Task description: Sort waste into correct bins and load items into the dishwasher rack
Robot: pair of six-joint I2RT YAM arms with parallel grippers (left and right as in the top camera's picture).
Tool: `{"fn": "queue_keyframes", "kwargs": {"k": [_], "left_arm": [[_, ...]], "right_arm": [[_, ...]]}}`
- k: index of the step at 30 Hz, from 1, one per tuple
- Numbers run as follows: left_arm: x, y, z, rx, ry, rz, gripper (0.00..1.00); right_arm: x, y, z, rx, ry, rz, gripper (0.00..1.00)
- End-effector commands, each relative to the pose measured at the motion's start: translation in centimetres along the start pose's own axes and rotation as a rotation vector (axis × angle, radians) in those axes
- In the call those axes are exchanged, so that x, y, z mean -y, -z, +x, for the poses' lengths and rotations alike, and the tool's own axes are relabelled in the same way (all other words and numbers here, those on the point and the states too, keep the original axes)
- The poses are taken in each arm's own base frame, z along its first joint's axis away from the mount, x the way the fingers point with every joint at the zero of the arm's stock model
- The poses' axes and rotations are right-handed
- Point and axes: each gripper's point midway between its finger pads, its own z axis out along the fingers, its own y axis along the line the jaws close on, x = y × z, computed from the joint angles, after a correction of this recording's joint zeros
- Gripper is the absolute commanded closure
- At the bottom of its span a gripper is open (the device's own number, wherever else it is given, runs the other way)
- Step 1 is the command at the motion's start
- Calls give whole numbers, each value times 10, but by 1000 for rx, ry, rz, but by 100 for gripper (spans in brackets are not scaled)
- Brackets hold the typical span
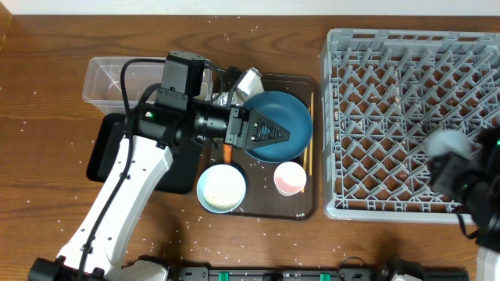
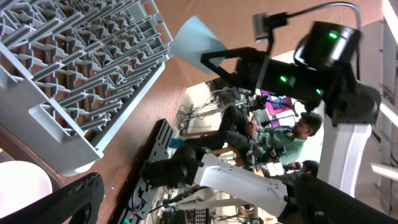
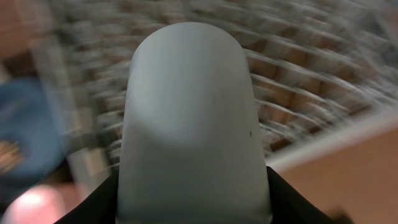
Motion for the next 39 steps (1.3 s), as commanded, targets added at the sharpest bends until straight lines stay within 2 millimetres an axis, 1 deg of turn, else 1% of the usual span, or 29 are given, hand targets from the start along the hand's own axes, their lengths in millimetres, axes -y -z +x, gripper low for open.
{"fn": "queue_keyframes", "kwargs": {"k": [1, 4, 6, 11, 14, 17, 22, 26, 29, 32, 33, 34, 35, 39], "left_arm": [[4, 2, -3, 8, -26, -1, 2], [4, 2, -3, 8, -25, -1, 2], [4, 2, -3, 8, -25, 0, 2], [4, 2, -3, 8, -25, 0, 2], [4, 2, -3, 8, -25, -1, 2], [4, 2, -3, 8, -26, -1, 2], [4, 2, -3, 8, -26, -1, 2], [4, 2, -3, 8, -26, -1, 2], [4, 2, -3, 8, -26, -1, 2], [4, 2, -3, 8, -26, -1, 2], [4, 2, -3, 8, -26, -1, 2], [4, 2, -3, 8, -26, -1, 2], [4, 2, -3, 8, -26, -1, 2], [4, 2, -3, 8, -26, 0, 2]], "right_arm": [[47, -2, -6, -10, -144, 209, 59], [62, -14, 0, -85, -223, 261, 58], [66, -25, 2, -139, -245, 266, 57], [67, -54, 12, -294, -263, 261, 55], [65, -66, 25, -410, -250, 255, 55], [66, -76, 34, -494, -237, 265, 57], [68, -93, 35, -540, -236, 272, 57], [69, -101, 37, -571, -236, 278, 55], [69, -105, 39, -589, -234, 282, 50], [72, -106, 39, -591, -235, 298, 24], [72, -106, 39, -591, -236, 299, 17], [72, -106, 39, -589, -236, 301, 13], [72, -107, 38, -587, -236, 301, 10], [70, -106, 38, -590, -240, 286, 10]]}}
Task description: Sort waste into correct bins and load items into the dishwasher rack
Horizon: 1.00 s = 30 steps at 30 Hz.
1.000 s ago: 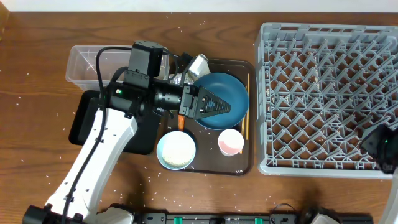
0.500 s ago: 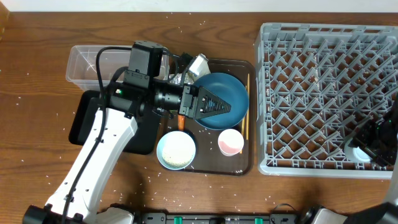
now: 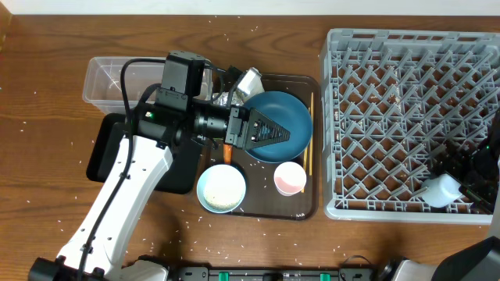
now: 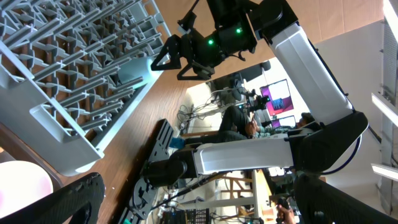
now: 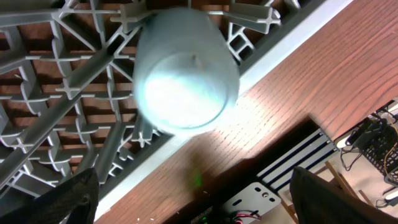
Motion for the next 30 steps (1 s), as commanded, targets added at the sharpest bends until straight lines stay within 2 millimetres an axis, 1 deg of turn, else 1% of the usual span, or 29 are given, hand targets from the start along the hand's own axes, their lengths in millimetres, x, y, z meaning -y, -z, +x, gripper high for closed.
{"fn": "queue_keyframes", "kwargs": {"k": [1, 3, 5, 8, 9, 10, 11, 13, 14, 15, 16, 18, 20, 21, 22, 26, 28, 30], "left_arm": [[5, 2, -3, 7, -25, 2, 2], [5, 2, -3, 7, -26, 2, 2], [4, 2, -3, 9, -27, -2, 2], [-5, 2, -7, 26, -26, -53, 2], [-11, 3, -9, 39, -25, -92, 2], [-19, 3, -11, 52, -22, -141, 2], [-32, 4, -13, 70, -14, -214, 2], [-58, 7, -12, 93, 17, -372, 2], [-73, 10, -9, 97, 38, -476, 1], [-87, 13, -4, 94, 56, -567, 2], [-99, 17, 2, 84, 72, -663, 6], [-121, 26, 18, 50, 84, -863, 15], [-133, 31, 34, 2, 63, -1019, 16], [-136, 30, 40, -22, 39, -1077, 17], [-139, 28, 44, -41, 15, -1116, 21], [-154, 20, 52, -94, -63, -1274, 31], [-162, 11, 56, -124, -69, -1298, 33], [-171, -4, 64, -169, -59, -1280, 35]], "right_arm": [[1, 5, -2, 5, -16, -15, 10], [-5, 10, 0, 2, 16, -53, 13], [-20, 21, 2, 22, 76, -139, 13], [-51, 56, 6, 106, 198, -338, 13], [-64, 74, 10, 153, 250, -430, 13], [-71, 86, 12, 184, 279, -485, 13], [-80, 104, 17, 229, 311, -559, 12], [-91, 130, 25, 304, 349, -664, 11], [-94, 143, 30, 352, 369, -703, 10], [-94, 151, 33, 389, 379, -717, 9], [-92, 159, 35, 424, 370, -725, 9], [-89, 169, 40, 469, 349, -736, 8], [-85, 174, 44, 496, 330, -734, 7], [-84, 176, 46, 505, 327, -735, 7], [-83, 177, 47, 509, 327, -735, 7], [-83, 176, 47, 507, 327, -735, 7], [-83, 174, 47, 490, 321, -734, 7], [-83, 171, 48, 470, 317, -730, 7]]}}
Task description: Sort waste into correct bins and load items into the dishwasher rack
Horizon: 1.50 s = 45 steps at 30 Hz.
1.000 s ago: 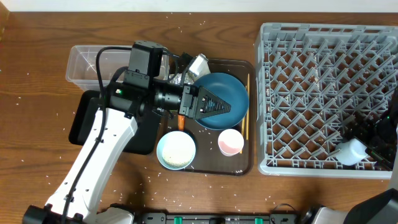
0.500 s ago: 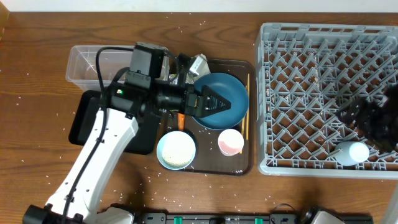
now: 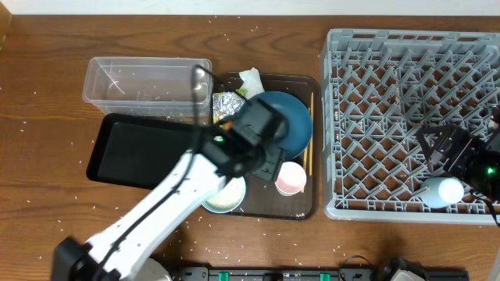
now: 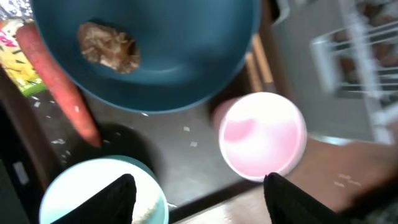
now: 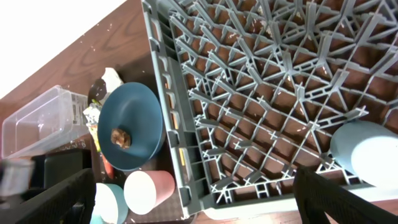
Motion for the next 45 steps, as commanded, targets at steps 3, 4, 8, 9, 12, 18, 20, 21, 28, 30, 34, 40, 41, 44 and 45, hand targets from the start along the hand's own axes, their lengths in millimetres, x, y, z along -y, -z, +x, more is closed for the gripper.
{"fn": "queue_keyframes", "kwargs": {"k": [3, 4, 8, 9, 12, 18, 20, 21, 28, 30, 34, 40, 41, 44, 45], "left_arm": [[-8, -39, 10, -75, -26, -126, 37], [-8, -46, 13, -95, -30, -133, 39], [-4, -71, 24, -177, -27, -114, 45], [-2, -76, 26, -191, -26, -103, 48], [6, -89, 28, -217, -21, -60, 56], [8, -96, 27, -219, -28, -52, 76], [8, -96, 26, -215, -31, -50, 81], [8, -96, 26, -215, -31, -50, 91], [19, -82, 29, -239, -29, 51, 94], [21, -63, 24, -227, -1, 122, 94], [22, -2, -5, -109, 109, 365, 94], [3, 104, -52, 153, 208, 808, 94], [6, 124, -56, 179, 191, 927, 94], [10, 163, -59, 217, 128, 1149, 94], [11, 167, -58, 216, 121, 1178, 94]], "right_arm": [[-2, -4, 5, -43, -26, -12, 7], [1, -4, 6, -49, -30, -2, 7], [10, -5, 9, -62, -39, 53, 6], [12, -5, 10, -63, -40, 61, 6], [14, -4, 10, -65, -40, 74, 6], [14, -4, 11, -69, -42, 74, 6], [15, -4, 11, -68, -42, 78, 6], [16, -4, 11, -67, -42, 84, 6], [18, -4, 12, -68, -42, 97, 5], [18, -4, 11, -68, -30, 96, 5], [17, -4, 12, -73, 10, 90, 5], [-38, -2, 19, -81, 250, -229, 6], [-56, 2, 22, -76, 324, -332, 8], [-97, 14, 34, -67, 463, -559, 16], [-108, 18, 38, -69, 496, -622, 17]]}}
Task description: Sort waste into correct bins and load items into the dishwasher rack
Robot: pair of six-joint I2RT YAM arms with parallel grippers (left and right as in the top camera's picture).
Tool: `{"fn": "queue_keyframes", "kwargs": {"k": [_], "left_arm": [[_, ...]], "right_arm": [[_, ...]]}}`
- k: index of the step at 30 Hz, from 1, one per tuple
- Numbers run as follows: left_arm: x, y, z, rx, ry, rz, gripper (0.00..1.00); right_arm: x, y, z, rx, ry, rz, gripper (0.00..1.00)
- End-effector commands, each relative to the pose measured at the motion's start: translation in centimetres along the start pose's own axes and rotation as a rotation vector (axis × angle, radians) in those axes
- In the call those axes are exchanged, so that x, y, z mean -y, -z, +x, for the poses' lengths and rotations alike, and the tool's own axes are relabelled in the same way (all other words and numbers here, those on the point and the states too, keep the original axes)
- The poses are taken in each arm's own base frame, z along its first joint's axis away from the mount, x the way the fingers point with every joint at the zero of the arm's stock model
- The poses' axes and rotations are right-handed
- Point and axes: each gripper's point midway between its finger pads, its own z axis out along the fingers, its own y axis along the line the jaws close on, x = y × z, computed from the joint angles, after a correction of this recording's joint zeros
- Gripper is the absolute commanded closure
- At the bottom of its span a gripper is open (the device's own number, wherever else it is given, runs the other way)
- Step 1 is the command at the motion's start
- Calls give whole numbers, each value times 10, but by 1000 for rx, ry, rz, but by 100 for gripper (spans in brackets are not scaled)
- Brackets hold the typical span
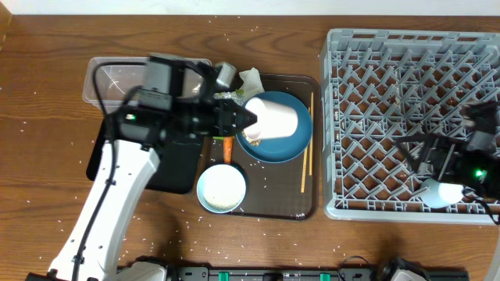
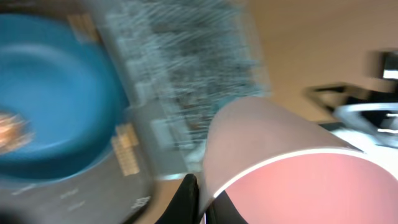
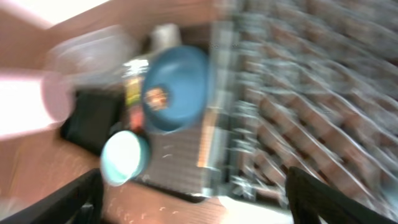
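Note:
My left gripper (image 1: 248,125) is shut on the rim of a pink cup (image 1: 273,119), which it holds on its side above the blue plate (image 1: 293,144). In the blurred left wrist view the pink cup (image 2: 292,168) fills the lower right, with one finger inside the rim and one outside at my left gripper (image 2: 202,202). The plate (image 3: 177,84) carries a brown food scrap. A pale cup (image 1: 441,191) lies in the front right corner of the grey rack (image 1: 406,47). Over the rack next to it hangs my right gripper (image 1: 420,154), open and empty.
On the brown tray (image 1: 269,211) lie a teal bowl (image 1: 221,189), a carrot (image 1: 227,147), chopsticks (image 1: 307,168), and foil (image 1: 226,95) with wrappers at the back. A black tray (image 1: 105,144) and a clear bin (image 1: 113,74) stand left of it.
The pink cup has left the tray's front. My left gripper, then open over it, is now shut on its rim and holds it above the blue plate. The right gripper stays open over the rack.
My right gripper held the pale cup above the rack while the left arm hung over the tray. Then the pale cup lay in the rack's front right corner, let go. Later my left gripper was open over the pink cup, and now holds it raised.

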Motion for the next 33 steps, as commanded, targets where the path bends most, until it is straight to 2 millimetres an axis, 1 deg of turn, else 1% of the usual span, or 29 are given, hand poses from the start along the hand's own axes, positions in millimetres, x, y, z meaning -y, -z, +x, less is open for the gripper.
{"fn": "queue_keyframes", "kwargs": {"k": [1, 2, 4, 8, 12, 14, 18, 21, 23, 26, 33], "left_arm": [[55, 14, 14, -101, -15, 352, 94], [58, 15, 15, -106, -15, 368, 94], [70, 18, 19, -131, -31, 436, 94], [74, 15, 22, -151, -18, 441, 94], [78, 11, 27, -172, -22, 450, 94], [80, 8, 30, -188, -13, 454, 94], [85, 3, 36, -215, -9, 463, 94], [88, 1, 39, -230, -10, 469, 94], [89, 0, 40, -234, -12, 471, 94], [89, 0, 40, -232, -20, 472, 94], [90, 0, 37, -224, -44, 475, 94]], "right_arm": [[-66, 3, -4, 49, 229, -330, 18], [-75, 2, -4, 48, 252, -368, 18], [-96, 2, -1, 44, 315, -458, 16], [-131, 3, 9, 35, 456, -609, 17], [-154, 1, 18, 16, 560, -691, 18], [-164, 1, 21, 17, 614, -724, 18], [-178, 1, 23, 26, 680, -768, 17], [-184, -2, 27, 15, 705, -785, 18], [-183, -8, 29, -10, 698, -771, 22], [-183, -19, 32, -46, 702, -756, 23], [-194, -37, 31, -83, 698, -801, 30]]}}
